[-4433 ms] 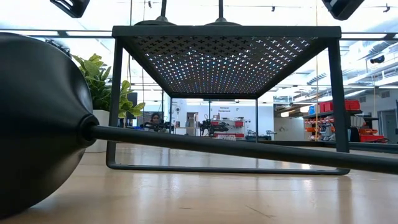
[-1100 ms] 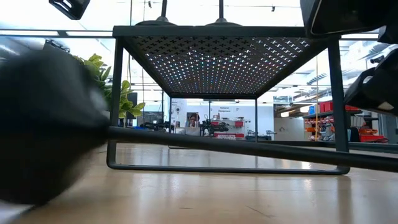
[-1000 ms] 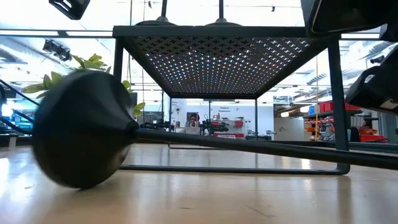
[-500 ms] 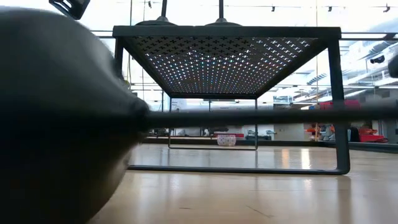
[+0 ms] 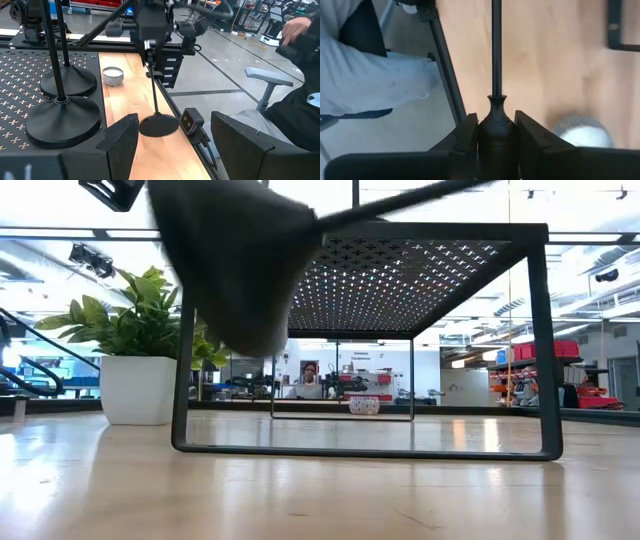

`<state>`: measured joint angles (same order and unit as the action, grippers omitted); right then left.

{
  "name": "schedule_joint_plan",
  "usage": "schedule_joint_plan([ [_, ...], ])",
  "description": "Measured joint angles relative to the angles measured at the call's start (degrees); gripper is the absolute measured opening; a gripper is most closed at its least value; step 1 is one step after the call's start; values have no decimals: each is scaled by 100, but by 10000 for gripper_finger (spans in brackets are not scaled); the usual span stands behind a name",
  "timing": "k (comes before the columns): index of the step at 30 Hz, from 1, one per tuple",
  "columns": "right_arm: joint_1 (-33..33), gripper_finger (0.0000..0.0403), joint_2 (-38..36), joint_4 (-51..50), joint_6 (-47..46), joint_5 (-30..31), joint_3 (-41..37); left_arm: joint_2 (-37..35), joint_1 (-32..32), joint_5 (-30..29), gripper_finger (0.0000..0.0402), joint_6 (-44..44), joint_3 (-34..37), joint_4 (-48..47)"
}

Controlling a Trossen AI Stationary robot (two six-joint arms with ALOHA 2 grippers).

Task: Pick & Place candle stick holders
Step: Put the black candlestick on the shelf

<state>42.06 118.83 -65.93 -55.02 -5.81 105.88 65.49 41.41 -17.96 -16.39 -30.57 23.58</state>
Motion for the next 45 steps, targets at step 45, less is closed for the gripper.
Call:
schedule_joint_plan([
  [45,-415,88,-935,-2409,-1285,-670,2272,2,465,-204,248,-109,0,15],
])
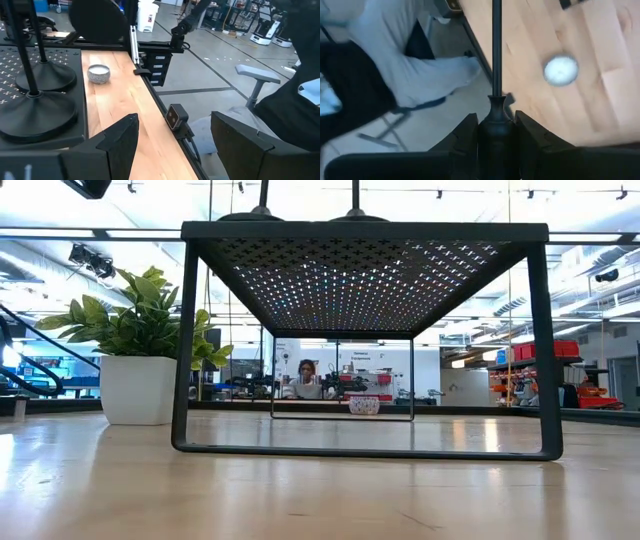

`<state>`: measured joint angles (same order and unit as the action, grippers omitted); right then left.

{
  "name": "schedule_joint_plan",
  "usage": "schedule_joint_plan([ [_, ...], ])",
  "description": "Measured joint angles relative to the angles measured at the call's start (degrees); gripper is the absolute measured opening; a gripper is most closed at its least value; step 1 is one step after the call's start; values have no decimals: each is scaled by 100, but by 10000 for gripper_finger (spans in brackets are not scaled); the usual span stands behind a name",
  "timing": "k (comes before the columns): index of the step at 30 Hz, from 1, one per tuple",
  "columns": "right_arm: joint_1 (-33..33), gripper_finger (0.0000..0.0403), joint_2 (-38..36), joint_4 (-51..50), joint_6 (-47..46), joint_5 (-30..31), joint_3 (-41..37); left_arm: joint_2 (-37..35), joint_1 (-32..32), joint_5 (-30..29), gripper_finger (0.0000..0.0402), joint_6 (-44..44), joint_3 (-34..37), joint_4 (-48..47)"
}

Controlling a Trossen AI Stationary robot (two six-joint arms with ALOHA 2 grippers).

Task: Pick & Place candle stick holders
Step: Put the black candlestick on the shelf

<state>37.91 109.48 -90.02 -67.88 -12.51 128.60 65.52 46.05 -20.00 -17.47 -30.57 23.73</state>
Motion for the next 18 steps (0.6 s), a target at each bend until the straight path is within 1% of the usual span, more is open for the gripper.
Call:
schedule_joint_plan([
  [4,4,88,-280,5,-590,-35,-98,0,53,-36,248,2,0,0],
  [8,4,88,-594,2,-921,-213,-558,0,53,-38,248,2,0,-3],
  [11,3,88,-854,4,-1242,-468,-1049,0,53,-38,248,2,0,-3],
  [15,-20,88,-1210,-3,-1687,-1053,-1680,0,53,-38,248,4,0,-3],
  [18,-35,88,-1438,-9,-1946,-1204,-1949,0,53,-40,248,4,0,-3],
])
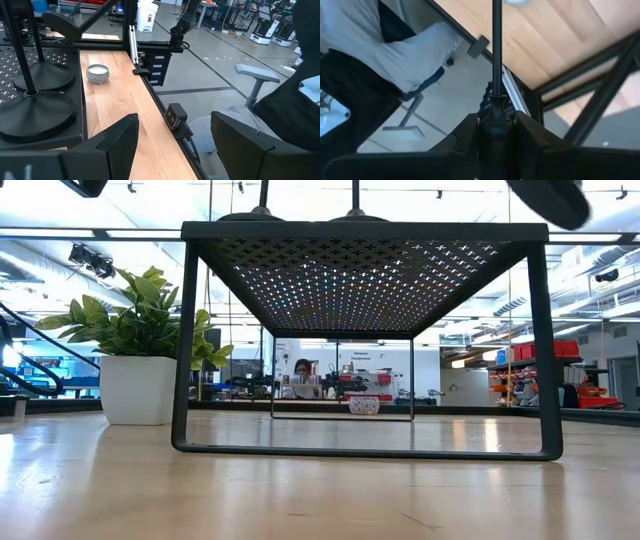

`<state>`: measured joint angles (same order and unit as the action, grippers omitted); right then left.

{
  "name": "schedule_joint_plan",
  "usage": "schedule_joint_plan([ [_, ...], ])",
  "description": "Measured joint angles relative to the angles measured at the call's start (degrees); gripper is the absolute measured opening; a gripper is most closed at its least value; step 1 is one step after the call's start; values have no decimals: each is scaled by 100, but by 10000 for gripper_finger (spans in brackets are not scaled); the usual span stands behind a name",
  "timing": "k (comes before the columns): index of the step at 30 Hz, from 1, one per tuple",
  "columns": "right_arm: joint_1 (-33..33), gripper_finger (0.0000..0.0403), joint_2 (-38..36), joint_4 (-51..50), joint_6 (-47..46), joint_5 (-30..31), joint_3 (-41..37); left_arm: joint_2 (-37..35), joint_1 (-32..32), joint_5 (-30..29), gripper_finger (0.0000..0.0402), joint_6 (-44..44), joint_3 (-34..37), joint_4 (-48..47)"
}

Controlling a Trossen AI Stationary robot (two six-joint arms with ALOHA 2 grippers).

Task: Pick & Place candle stick holders
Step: Put the black candlestick on the shelf

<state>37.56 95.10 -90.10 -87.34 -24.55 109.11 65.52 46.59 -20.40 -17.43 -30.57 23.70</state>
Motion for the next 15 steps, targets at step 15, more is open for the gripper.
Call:
schedule_joint_plan([
  [15,-604,88,-397,51,-922,-618,-62,0,0,1,248,4,0,0],
])
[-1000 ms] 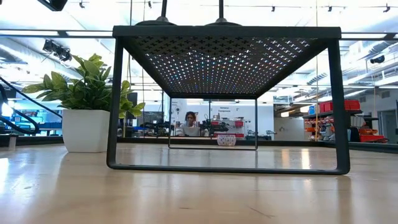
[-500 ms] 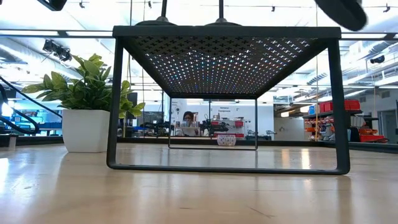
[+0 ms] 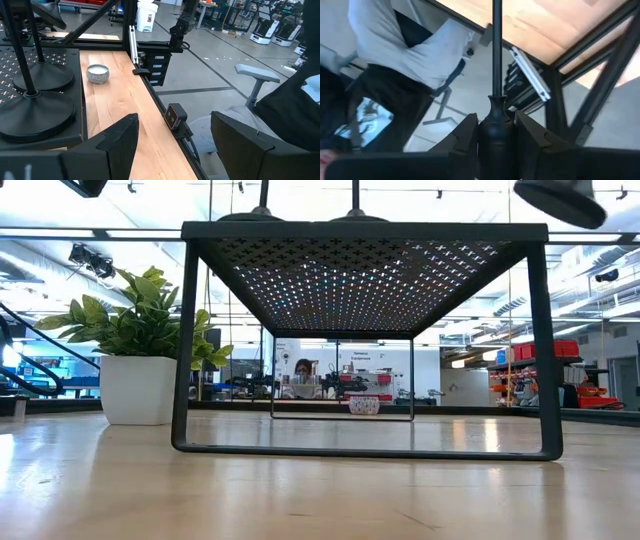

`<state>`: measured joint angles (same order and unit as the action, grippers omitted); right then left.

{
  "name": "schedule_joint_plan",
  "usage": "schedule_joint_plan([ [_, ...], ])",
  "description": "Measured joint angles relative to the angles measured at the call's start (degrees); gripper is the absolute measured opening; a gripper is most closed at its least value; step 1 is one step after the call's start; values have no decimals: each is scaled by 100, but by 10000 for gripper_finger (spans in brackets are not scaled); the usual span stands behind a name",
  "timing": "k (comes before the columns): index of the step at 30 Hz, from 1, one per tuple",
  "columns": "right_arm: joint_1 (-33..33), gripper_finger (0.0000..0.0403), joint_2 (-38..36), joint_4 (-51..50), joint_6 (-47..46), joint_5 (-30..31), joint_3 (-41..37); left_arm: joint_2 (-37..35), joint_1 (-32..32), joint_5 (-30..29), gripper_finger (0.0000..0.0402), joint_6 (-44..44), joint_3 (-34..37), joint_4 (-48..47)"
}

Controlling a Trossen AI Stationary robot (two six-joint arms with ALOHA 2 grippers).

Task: Pick & Place candle stick holders
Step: Put the black candlestick on the shelf

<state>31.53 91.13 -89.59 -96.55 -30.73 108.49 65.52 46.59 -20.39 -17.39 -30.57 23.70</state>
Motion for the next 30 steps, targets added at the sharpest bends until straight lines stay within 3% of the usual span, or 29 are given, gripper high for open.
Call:
schedule_joint_plan([
  [13,-893,88,15,574,-86,-657,-2,0,0,1,248,16,0,-7],
  [30,-1437,88,121,1741,-821,-1410,-2,-3,-206,-14,248,430,0,-4],
])
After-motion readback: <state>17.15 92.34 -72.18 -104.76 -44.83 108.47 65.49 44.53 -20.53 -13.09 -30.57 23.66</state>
